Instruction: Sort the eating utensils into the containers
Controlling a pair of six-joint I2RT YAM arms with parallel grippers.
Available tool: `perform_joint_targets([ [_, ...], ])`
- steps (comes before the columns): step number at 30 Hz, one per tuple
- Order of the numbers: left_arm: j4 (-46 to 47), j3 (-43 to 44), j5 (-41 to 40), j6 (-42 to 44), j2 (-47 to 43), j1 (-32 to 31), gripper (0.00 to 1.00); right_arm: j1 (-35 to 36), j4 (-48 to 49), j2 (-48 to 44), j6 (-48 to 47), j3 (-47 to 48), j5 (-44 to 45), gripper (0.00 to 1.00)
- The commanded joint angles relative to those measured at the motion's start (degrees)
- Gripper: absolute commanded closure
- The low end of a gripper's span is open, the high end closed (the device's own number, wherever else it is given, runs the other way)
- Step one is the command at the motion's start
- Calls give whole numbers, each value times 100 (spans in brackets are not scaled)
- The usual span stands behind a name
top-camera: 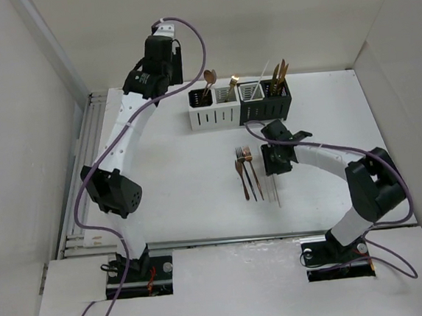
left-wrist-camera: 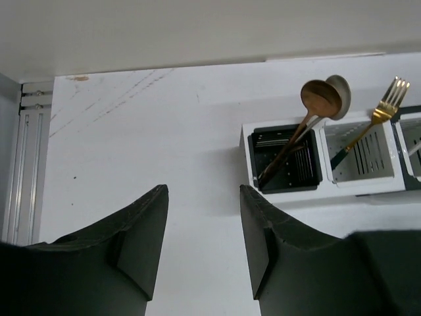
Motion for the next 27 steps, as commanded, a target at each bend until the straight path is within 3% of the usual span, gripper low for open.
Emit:
perform_joint_targets([
  [1, -414, -46, 267, 154, -378, -46, 56, 139, -67, -554, 124, -25, 108, 56],
  [2, -414, -273, 267, 155, -431, -46, 58, 60, -67, -554, 124, -78, 108, 58],
  [4, -223, -659, 267, 348, -807, -46, 79, -28, -67, -441, 124, -79, 108, 64],
  [6, 548, -2036, -38, 988, -1308, -46, 81, -89, -67, -265, 124, -79, 108, 65],
  [7, 1431, -2511, -284, 1277, -1772, -46, 81, -90, -119, -99, 124, -9, 108, 66],
  [10, 1862, -3193, -787, 2097, -2145, -116, 74, -90, -119, 104, 124, 44, 169, 66],
  [11, 1810, -3245, -787, 2167, -2320, -116, 61, -142, -119, 105, 72, 44, 169, 67],
  [14, 1652, -3430, -314, 2134, -2628, -169, 35, -143, -58, 219, 72, 44, 169, 67],
  [15, 1590, -3491, -200, 2002, -2629, -169, 14, -143, -58, 219, 72, 44, 169, 67],
  [16, 1503, -3544, -120, 1801, -2629, -169, 4, -143, -58, 271, 72, 44, 169, 67],
  [22, 527, -3422, 1030, 772, -2567, -29, 0, -195, -102, -17, -7, 96, 116, 67],
  [27, 543, -3411, 778, 1007, -2619, -29, 0, -327, -295, -308, -113, 158, -15, 62],
])
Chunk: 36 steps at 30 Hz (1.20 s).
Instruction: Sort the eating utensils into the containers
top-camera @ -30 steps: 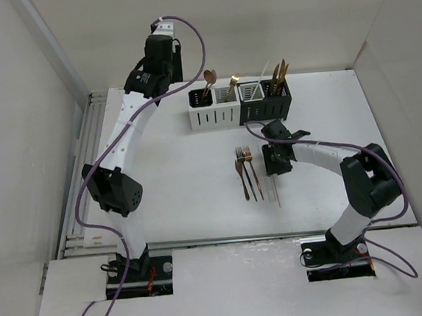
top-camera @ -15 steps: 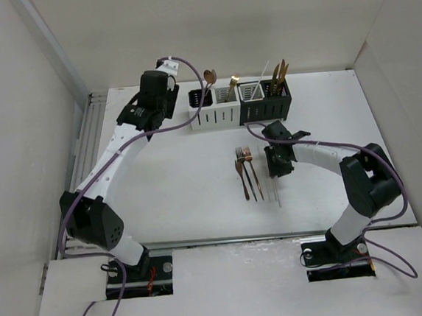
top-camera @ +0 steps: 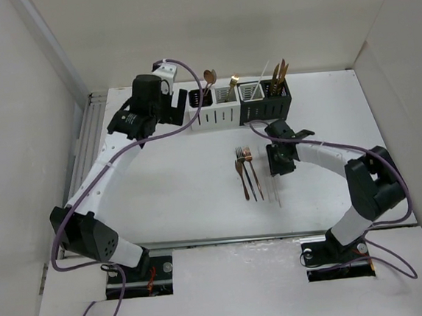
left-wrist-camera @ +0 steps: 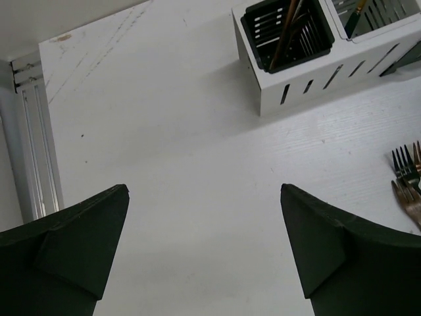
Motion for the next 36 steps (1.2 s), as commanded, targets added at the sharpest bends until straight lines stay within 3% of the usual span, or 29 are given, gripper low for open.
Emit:
perform_joint_targets([
  [1, 395, -157, 19, 76, -401, 46, 0, -148, -153, -234, -104, 193, -33, 62],
  [4, 1467, -1754, 351, 866, -1025, -24, 0, -201, -92, -14, -104, 193, -112, 64],
  [5, 2403, -2820, 509, 1112, -1558, -216, 0, -201, -22, 108, -104, 193, -112, 65],
  [6, 2795, -2831, 606, 1323, -1815, -331, 0, -201, -21, 170, -104, 193, -164, 65],
  [7, 3051, -3536, 781, 1525, -2036, -428, 0, -201, 31, 232, -104, 193, -165, 65],
  [9, 3291, -3806, 1325, 1406, -2450, -578, 0, -201, 31, 303, -104, 193, -113, 65],
  [12, 3134, -3720, 1407, 862, -2294, -578, 0, -201, 31, 303, -104, 193, -112, 66],
  [19, 2615, -3218, 809, 552, -1318, -631, 0, -201, -30, 127, 10, 141, -59, 66],
  [24, 2614, -3140, 1011, 622, -1098, -631, 0, -201, -363, 732, 63, 438, 134, 68],
  [27, 2439, -2920, 880, 254, -843, -368, 0, -139, -364, 874, 63, 553, 134, 78],
  [29, 2377, -2761, 880, 52, -790, -227, 0, -139, -364, 874, 10, 554, 134, 100],
  [36, 2720, -2963, 624, -810, -1027, -174, 0, -139, -250, 376, 151, 431, 520, 100],
])
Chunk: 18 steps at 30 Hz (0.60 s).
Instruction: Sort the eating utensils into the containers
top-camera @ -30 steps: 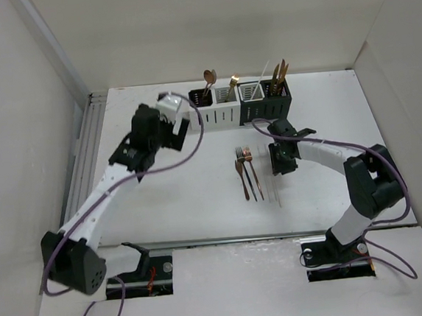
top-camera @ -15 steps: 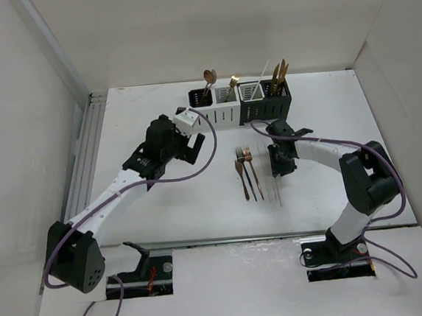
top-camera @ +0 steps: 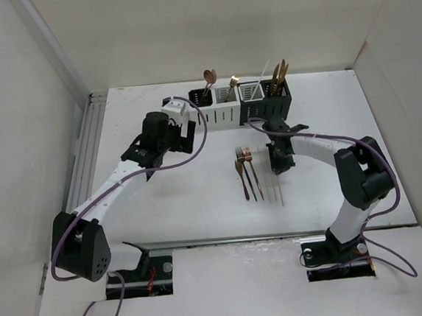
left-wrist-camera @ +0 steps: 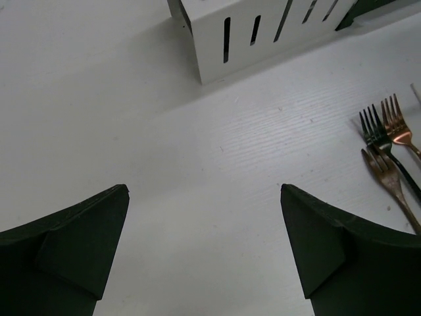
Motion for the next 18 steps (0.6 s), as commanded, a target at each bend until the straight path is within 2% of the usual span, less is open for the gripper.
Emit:
perform_joint_targets([
  [1, 202, 106, 121, -602, -275, -19, 0, 31, 124, -457, 118, -85, 468, 100],
  [6, 254, -210, 203, -471, -275, -19, 0, 31, 247, -1608, -172, 361, 1504, 100],
  [7, 254, -211, 141, -471, -275, -19, 5, 31, 317, -1888, -346, 459, 1628, 100],
  [8, 254, -211, -94, -593, -275, -19, 8, 31, 387, -1995, -348, 564, 1768, 100],
  [11, 114, -263, -789, -1699, -275, -19, 17, 31, 992, -2216, -724, 1056, 2085, 100],
  [12, 114, -263, -791, -1806, -275, -19, 17, 31, 1282, -2216, -848, 1162, 2086, 100],
  [13, 113, -263, -652, -1807, -275, -19, 17, 31, 2076, -2216, -971, 1285, 2086, 100],
  [15, 113, -263, -396, -1719, -222, -19, 12, 31, 2985, -2024, -1357, 1391, 2139, 100],
  [17, 166, -325, -334, -1649, -222, -19, 10, 31, 4047, -1665, -1525, 1829, 2209, 100],
  [18, 166, -325, -334, -1649, -161, -19, 10, 31, 4262, -1158, -1595, 2075, 2209, 100],
])
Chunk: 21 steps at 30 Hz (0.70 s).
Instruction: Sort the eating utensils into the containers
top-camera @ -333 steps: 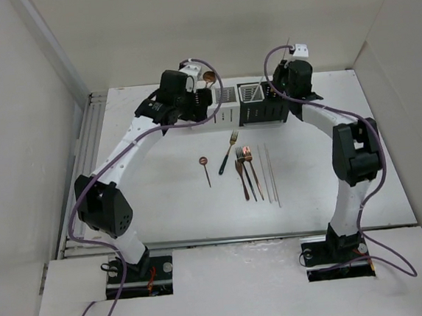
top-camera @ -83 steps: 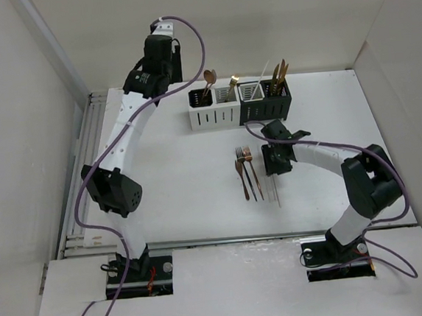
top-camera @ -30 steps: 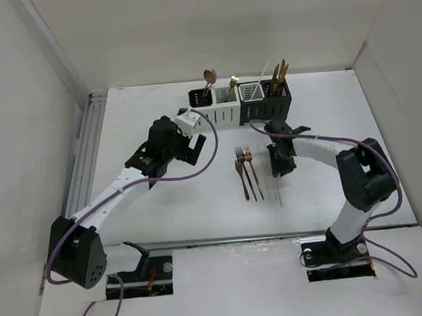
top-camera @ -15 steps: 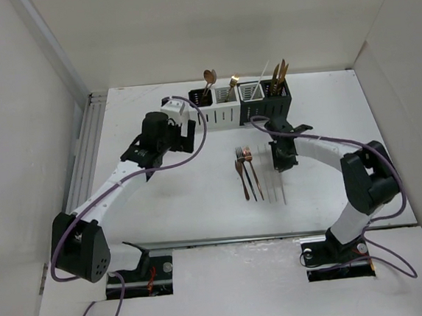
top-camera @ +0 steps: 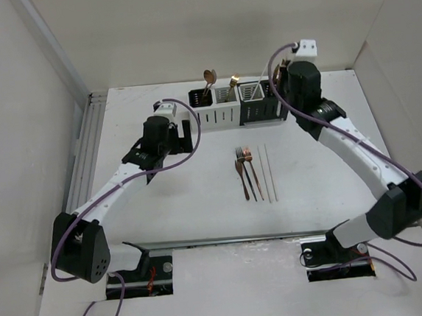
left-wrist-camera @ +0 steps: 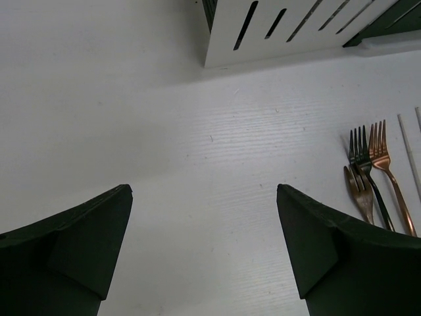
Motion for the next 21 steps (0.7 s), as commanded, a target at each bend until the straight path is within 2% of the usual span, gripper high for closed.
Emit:
perform_joint_targets([
  [1, 116, -67, 96, -137, -91, -17, 10, 31, 1979, 994, -519, 760, 249, 100],
  [5, 116, -67, -43, 30, 23, -17, 10, -21, 2499, 2252, -571, 2208, 249, 100],
  [10, 116, -120, -184, 84, 23, -17, 10, -74, 2605, 3412, -352, 2968, 196, 100],
  [16, 116, -181, -132, 31, 23, -17, 11, -74, 2823, 3590, 245, 2409, 459, 100],
  [21, 63, -181, -79, 31, 76, -17, 11, -74, 2939, 3512, 693, 1652, 64, 100],
])
